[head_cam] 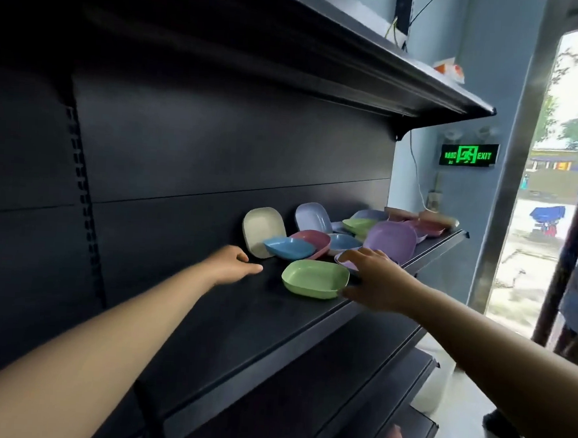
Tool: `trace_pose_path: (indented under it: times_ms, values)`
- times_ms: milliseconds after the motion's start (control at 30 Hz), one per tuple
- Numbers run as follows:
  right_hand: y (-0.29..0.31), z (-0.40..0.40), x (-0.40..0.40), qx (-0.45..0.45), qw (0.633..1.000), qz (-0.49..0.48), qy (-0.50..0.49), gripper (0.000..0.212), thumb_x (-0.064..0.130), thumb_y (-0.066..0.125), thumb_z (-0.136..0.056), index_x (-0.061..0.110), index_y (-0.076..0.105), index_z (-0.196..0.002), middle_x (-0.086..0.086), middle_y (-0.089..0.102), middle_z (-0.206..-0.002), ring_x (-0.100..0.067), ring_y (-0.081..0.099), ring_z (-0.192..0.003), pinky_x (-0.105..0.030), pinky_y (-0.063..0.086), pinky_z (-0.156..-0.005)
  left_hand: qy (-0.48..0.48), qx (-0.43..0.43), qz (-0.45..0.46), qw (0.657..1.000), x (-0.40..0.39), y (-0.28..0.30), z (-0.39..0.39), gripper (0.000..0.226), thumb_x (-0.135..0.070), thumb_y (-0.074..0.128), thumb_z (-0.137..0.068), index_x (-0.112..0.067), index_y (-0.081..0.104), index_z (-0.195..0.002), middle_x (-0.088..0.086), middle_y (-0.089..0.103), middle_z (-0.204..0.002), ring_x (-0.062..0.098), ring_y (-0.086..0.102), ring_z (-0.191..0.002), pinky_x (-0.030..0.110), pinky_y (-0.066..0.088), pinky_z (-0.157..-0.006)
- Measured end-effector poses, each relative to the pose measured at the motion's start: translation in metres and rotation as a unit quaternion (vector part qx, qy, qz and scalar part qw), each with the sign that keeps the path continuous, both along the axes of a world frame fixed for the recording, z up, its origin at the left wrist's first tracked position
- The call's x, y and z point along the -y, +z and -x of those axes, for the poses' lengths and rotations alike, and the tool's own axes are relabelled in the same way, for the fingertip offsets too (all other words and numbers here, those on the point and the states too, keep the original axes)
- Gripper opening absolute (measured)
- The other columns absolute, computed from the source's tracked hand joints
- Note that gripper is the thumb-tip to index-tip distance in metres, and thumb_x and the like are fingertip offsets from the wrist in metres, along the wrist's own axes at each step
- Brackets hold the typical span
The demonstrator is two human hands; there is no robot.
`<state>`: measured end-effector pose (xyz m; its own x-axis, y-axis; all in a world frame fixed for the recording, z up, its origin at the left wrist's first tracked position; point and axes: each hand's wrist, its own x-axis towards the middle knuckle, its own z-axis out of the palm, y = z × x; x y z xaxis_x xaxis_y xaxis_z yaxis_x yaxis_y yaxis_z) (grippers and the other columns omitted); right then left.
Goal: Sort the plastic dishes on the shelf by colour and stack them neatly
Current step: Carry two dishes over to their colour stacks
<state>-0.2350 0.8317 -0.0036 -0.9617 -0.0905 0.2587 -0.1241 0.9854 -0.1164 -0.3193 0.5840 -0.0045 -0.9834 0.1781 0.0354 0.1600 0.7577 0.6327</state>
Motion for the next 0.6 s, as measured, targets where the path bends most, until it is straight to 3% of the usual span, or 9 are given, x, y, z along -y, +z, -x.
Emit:
trace_pose_path:
  times_ms: [200,300,400,467,600]
  values:
    - [0.007,0.105,-0.044,0.012,0.993,0.091,0.080,0.052,0.029,0.069,-0.083,0.019,0.051,-0.131,-0.004,0.060,-0.126,-0.022,0.055,-0.116,-0.032,0.043,-0.098,0.033,0.087,-0.042,0.995,-0.066,-0.037,0.069,0.033,-0.045,0.066,-0.083,-0.016,0.054,-0.094,0.003,0.053,-0.093,0.017,0.049,-0.081,0.025,0.042,-0.067]
    - [0.012,0.150,-0.056,0.025,0.984,0.097,0.146,0.042,0.019,0.071,-0.083,0.014,0.058,-0.123,-0.004,0.063,-0.115,-0.017,0.056,-0.106,-0.024,0.040,-0.088,0.051,0.144,-0.027,0.988,-0.093,-0.050,0.095,0.056,-0.052,0.070,-0.076,-0.010,0.060,-0.112,0.008,0.060,-0.105,0.018,0.055,-0.099,0.026,0.040,-0.074]
    - [0.010,0.199,-0.064,0.069,0.975,0.085,0.194,0.042,0.015,0.072,-0.082,0.014,0.058,-0.122,-0.007,0.063,-0.114,-0.021,0.058,-0.106,-0.030,0.043,-0.091,0.061,0.179,0.025,0.982,-0.113,-0.060,0.117,0.077,-0.055,0.078,-0.065,-0.011,0.058,-0.124,0.004,0.061,-0.119,0.019,0.056,-0.112,0.026,0.045,-0.086]
    - [0.002,0.236,-0.070,0.091,0.972,0.103,0.190,0.043,0.026,0.074,-0.078,0.027,0.056,-0.117,0.000,0.061,-0.115,-0.021,0.059,-0.108,-0.034,0.046,-0.092,0.082,0.187,0.072,0.976,-0.123,-0.064,0.128,0.080,-0.053,0.081,-0.061,-0.012,0.057,-0.125,0.002,0.060,-0.122,0.018,0.058,-0.110,0.028,0.047,-0.090]
    - [-0.015,0.293,-0.067,0.119,0.969,0.134,0.171,0.057,0.040,0.076,-0.073,0.025,0.052,-0.122,0.006,0.056,-0.112,-0.014,0.054,-0.100,-0.027,0.043,-0.083,0.108,0.187,0.096,0.972,-0.126,-0.067,0.141,0.067,-0.044,0.082,-0.064,-0.009,0.061,-0.118,0.003,0.064,-0.117,0.019,0.062,-0.106,0.029,0.048,-0.089]
